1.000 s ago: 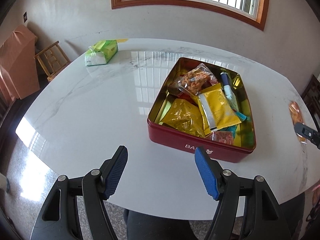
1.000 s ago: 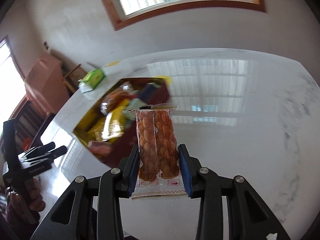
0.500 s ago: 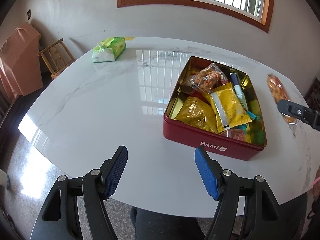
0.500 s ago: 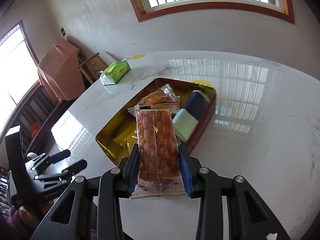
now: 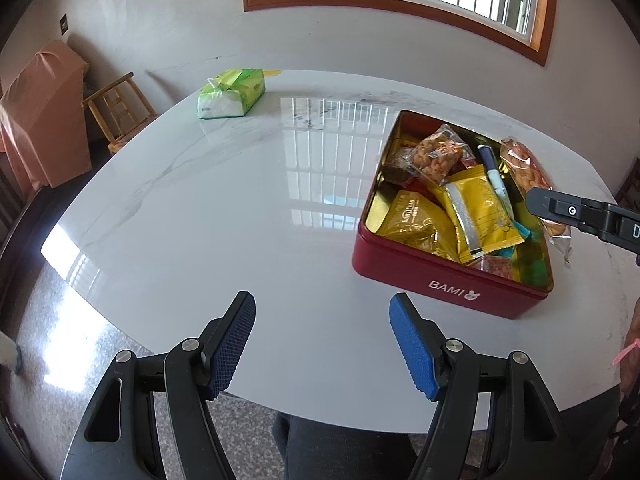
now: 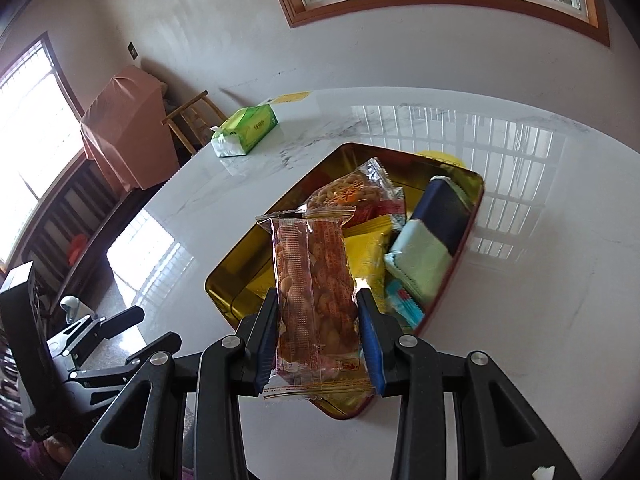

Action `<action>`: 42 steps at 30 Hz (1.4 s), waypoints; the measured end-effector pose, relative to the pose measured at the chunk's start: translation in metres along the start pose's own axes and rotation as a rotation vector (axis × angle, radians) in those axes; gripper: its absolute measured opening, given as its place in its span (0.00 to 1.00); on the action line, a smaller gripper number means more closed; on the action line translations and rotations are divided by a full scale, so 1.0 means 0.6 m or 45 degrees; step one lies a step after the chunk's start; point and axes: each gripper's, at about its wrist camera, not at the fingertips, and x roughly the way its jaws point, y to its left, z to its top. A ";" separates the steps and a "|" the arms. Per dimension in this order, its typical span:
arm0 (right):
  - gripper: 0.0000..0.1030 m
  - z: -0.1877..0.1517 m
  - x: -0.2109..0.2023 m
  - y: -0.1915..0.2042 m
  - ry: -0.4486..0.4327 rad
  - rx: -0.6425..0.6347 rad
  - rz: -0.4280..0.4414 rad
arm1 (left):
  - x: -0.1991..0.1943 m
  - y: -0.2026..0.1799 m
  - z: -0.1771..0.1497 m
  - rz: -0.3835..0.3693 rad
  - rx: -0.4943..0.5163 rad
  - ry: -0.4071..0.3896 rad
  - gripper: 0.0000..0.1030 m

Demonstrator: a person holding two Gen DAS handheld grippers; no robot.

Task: Organize snacks
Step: 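Lower the twist packet into the tin and open the right gripper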

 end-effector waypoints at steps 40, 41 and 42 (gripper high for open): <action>0.35 0.025 0.107 0.039 0.076 0.013 -0.063 | 0.029 0.046 -0.006 0.075 -0.015 -0.004 0.69; 0.35 0.024 0.109 0.039 0.078 0.011 -0.062 | 0.028 0.046 -0.006 0.078 -0.013 -0.003 0.69; 0.35 0.023 0.111 0.039 0.077 0.013 -0.062 | 0.028 0.046 -0.006 0.082 -0.013 0.001 0.69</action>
